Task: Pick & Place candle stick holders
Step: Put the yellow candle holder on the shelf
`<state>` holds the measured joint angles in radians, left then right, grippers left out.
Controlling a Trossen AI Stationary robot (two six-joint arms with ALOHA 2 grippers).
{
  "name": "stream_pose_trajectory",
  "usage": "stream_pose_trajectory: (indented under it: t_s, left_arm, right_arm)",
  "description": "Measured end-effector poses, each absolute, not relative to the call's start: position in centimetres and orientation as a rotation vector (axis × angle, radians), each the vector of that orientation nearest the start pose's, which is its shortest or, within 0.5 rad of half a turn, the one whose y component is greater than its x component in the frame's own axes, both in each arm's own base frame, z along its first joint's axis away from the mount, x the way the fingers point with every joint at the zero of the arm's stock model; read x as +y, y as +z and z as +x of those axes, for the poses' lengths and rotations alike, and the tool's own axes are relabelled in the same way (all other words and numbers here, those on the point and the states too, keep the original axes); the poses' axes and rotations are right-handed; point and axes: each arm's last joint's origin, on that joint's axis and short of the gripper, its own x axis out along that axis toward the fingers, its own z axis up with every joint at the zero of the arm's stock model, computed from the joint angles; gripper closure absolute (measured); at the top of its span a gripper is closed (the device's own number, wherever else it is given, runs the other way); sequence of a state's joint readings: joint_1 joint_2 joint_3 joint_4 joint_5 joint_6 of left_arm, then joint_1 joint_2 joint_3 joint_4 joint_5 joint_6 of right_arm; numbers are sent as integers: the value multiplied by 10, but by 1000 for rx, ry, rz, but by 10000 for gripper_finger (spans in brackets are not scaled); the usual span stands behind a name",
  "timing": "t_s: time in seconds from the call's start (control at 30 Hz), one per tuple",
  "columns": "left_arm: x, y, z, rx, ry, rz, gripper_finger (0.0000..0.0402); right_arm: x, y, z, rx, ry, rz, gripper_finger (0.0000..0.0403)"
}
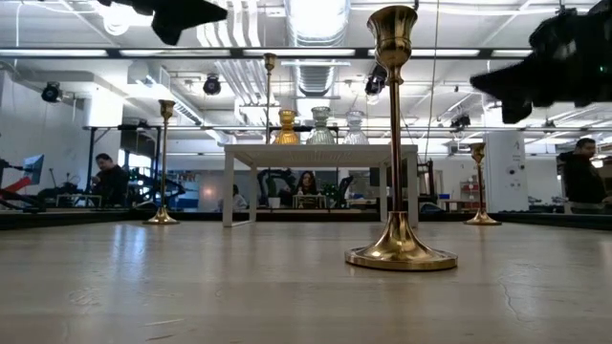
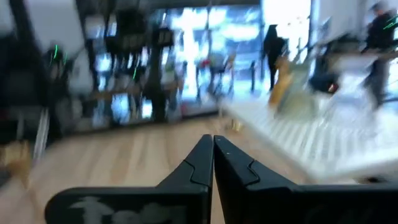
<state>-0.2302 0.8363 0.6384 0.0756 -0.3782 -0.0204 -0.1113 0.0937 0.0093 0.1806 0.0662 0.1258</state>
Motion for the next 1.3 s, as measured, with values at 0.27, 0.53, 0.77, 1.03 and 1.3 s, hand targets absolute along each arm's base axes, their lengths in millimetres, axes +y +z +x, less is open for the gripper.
stream_pose_trajectory:
  t_s: [0.27,0.53,0.77,1.03,1.3]
  left_arm:
    - [-22,313,159,42,309,-17,184]
    - [-17,313,150,65,398,30,184]
    - [-13,310,141,116,510,85,184]
    - [-2,296,121,181,882,28,184]
    - [8,278,111,196,1158,11,184]
  right_arm:
    - [-19,206,92,-430,-396,116,394]
    - [-23,189,103,-41,-535,315,394]
    - [-21,226,122,39,-494,208,394]
    - [-14,254,148,108,-449,174,394]
    - [-11,240,159,161,-487,228,394]
